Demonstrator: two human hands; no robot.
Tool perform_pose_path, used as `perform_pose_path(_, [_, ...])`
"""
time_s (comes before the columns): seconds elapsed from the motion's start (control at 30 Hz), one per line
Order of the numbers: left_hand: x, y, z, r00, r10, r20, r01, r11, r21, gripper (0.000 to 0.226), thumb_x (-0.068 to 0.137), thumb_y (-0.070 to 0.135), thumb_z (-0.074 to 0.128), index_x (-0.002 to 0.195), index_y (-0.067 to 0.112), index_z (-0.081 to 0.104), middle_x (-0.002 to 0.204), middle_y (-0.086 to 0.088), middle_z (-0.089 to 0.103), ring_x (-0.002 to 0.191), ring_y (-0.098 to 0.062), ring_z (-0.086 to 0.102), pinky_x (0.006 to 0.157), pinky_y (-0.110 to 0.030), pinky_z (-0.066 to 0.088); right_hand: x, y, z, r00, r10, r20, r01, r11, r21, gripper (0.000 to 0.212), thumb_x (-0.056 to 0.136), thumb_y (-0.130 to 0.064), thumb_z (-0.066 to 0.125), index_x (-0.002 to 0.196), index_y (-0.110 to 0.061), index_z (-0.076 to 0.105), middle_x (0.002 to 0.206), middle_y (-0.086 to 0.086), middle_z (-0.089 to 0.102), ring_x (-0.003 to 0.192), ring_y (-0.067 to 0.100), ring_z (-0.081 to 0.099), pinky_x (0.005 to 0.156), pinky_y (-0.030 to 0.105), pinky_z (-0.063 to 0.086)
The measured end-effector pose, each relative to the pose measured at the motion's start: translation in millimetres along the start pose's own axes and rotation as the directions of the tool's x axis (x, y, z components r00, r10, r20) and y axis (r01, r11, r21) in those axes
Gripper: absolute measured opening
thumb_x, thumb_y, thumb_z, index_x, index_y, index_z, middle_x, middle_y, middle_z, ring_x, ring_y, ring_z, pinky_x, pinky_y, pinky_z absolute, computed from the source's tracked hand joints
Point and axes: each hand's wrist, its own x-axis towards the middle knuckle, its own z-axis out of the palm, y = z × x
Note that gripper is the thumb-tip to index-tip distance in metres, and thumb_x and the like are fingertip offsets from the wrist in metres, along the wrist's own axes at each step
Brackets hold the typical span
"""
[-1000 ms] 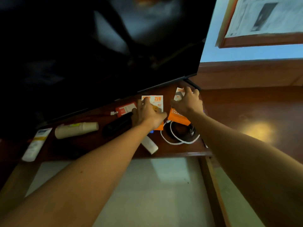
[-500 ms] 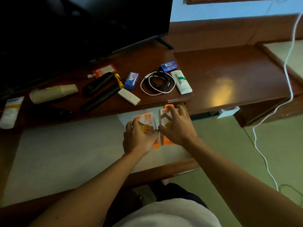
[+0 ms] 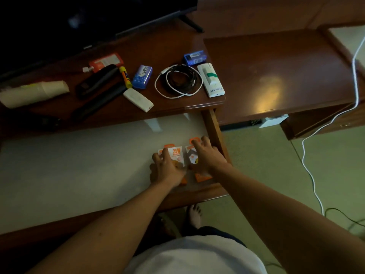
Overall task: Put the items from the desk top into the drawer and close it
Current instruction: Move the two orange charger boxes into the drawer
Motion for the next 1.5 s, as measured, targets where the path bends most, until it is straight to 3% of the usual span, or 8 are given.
perform_pose_path(0.2, [2, 3, -1, 0.996, 0.022, 0.087, -0.021, 1.0, -0.012, 0.076, 0.083, 0.038, 0.071, 0.145, 0.036, 0.027, 0.135, -0.01, 0.034, 0.117, -0.038, 0.055, 0.1, -0.04, 0.048, 7, 10, -6, 0.996, -0.022, 0.083, 0.039, 0.976, -0.213, 0.064, 0.094, -0.036, 0.062, 0.149, -0.019, 0.032, 0.151, 0.016, 0.036, 0.135, 0.044, 0.035, 0.101, 0.052, 0.042])
perform_pose_path(0.4, [7, 10, -1, 0.985, 0.027, 0.172, -0.033, 0.999, 0.03, 0.086, 0.081, 0.021, 0.077, 0.15, 0.038, 0.028, 0.134, -0.01, 0.036, 0.118, -0.035, 0.055, 0.099, -0.038, 0.051, 13, 9, -17, 0.99, -0.138, 0.014, 0.129, 0.877, -0.462, 0.036, 0.093, -0.034, 0.065, 0.122, -0.013, 0.059, 0.117, 0.009, 0.065, 0.114, 0.03, 0.057, 0.092, 0.042, 0.047])
perform_pose_path(0.6, [20, 16, -9, 0.973, 0.003, 0.23, -0.034, 0.991, 0.131, 0.092, 0.069, 0.028, 0.085, 0.145, 0.028, 0.033, 0.132, -0.014, 0.043, 0.113, -0.035, 0.058, 0.095, -0.042, 0.054, 17, 4, -29, 0.989, -0.124, 0.085, 0.149, 0.89, -0.431, 0.016, 0.095, -0.022, 0.063, 0.107, -0.012, 0.064, 0.092, 0.007, 0.065, 0.08, 0.023, 0.065, 0.069, 0.035, 0.052])
perform_pose_path(0.73, [21, 28, -15, 0.964, -0.035, 0.265, -0.028, 0.972, 0.232, 0.091, 0.071, 0.027, 0.083, 0.144, 0.029, 0.029, 0.129, -0.014, 0.04, 0.108, -0.037, 0.056, 0.084, -0.045, 0.058, 17, 4, -32, 0.983, -0.144, 0.118, 0.181, 0.88, -0.438, 0.016, 0.096, -0.021, 0.061, 0.108, -0.011, 0.061, 0.088, 0.005, 0.06, 0.078, 0.022, 0.062, 0.073, 0.036, 0.055])
perform_pose_path(0.93, [22, 43, -25, 0.965, -0.029, 0.259, -0.102, 0.872, 0.478, 0.077, 0.076, 0.038, 0.075, 0.142, 0.026, 0.038, 0.133, -0.011, 0.039, 0.11, -0.033, 0.056, 0.09, -0.042, 0.053, 20, 11, -37, 0.967, -0.181, 0.18, 0.233, 0.912, -0.337, 0.023, 0.094, -0.019, 0.064, 0.116, -0.011, 0.062, 0.108, 0.008, 0.066, 0.09, 0.025, 0.067, 0.077, 0.037, 0.056])
perform_pose_path(1.23, [37, 96, -80, 0.98, 0.175, -0.09, -0.13, 0.919, 0.372, 0.04, 0.09, 0.036, 0.063, 0.128, 0.022, 0.059, 0.129, -0.007, 0.061, 0.113, -0.03, 0.06, 0.087, -0.039, 0.051, 37, 1, -87, 0.953, -0.264, -0.147, 0.254, 0.964, -0.08, 0.029, 0.091, -0.017, 0.056, 0.119, -0.015, 0.061, 0.107, 0.01, 0.067, 0.094, 0.032, 0.066, 0.078, 0.041, 0.056])
perform_pose_path(1.4, [56, 124, -124, 0.916, 0.283, -0.286, -0.225, 0.949, 0.219, 0.023, 0.089, 0.029, 0.059, 0.108, 0.023, 0.068, 0.107, -0.006, 0.068, 0.098, -0.03, 0.064, 0.082, -0.042, 0.056, 64, -8, -123, 0.855, -0.287, -0.431, 0.333, 0.942, 0.034, 0.015, 0.087, -0.015, 0.055, 0.101, -0.012, 0.061, 0.097, 0.01, 0.067, 0.084, 0.033, 0.064, 0.065, 0.038, 0.052])
perform_pose_path(1.5, [81, 134, -151, 0.887, 0.28, -0.367, -0.215, 0.954, 0.209, 0.027, 0.091, 0.026, 0.058, 0.117, 0.023, 0.067, 0.115, -0.008, 0.068, 0.102, -0.031, 0.064, 0.083, -0.044, 0.057, 89, -19, -152, 0.804, -0.29, -0.519, 0.365, 0.93, 0.046, 0.012, 0.088, -0.015, 0.055, 0.098, -0.013, 0.062, 0.099, 0.009, 0.065, 0.081, 0.028, 0.059, 0.063, 0.036, 0.047])
